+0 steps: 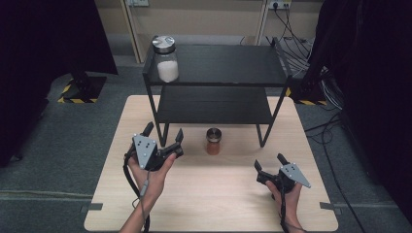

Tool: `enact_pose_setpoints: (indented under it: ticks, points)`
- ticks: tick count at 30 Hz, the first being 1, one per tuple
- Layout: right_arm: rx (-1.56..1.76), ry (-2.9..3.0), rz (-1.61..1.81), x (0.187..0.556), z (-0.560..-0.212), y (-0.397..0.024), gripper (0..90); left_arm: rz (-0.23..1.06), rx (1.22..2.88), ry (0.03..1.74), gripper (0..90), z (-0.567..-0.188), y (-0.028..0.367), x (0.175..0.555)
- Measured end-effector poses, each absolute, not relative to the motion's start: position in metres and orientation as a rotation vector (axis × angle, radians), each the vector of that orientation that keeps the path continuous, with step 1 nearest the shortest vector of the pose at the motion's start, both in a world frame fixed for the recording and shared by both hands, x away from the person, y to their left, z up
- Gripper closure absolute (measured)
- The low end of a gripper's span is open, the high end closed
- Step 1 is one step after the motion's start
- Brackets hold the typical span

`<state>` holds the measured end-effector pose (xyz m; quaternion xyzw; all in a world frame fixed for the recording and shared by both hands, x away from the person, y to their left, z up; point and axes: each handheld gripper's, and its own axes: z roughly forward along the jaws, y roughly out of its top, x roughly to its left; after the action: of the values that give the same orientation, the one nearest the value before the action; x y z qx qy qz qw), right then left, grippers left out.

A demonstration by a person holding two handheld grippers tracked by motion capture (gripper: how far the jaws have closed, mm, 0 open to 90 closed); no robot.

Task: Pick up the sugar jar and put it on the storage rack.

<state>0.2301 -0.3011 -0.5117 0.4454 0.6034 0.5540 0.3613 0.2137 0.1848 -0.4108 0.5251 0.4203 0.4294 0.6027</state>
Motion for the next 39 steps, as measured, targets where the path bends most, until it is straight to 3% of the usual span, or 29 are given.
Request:
enact_pose_setpoints:
  ticks: [39]
  points:
    - [1.140,1.555,1.425,0.230,-0.512,-0.301,3.0,0.876,1.376,1.106,5.9,-0.503,0.178,0.211]
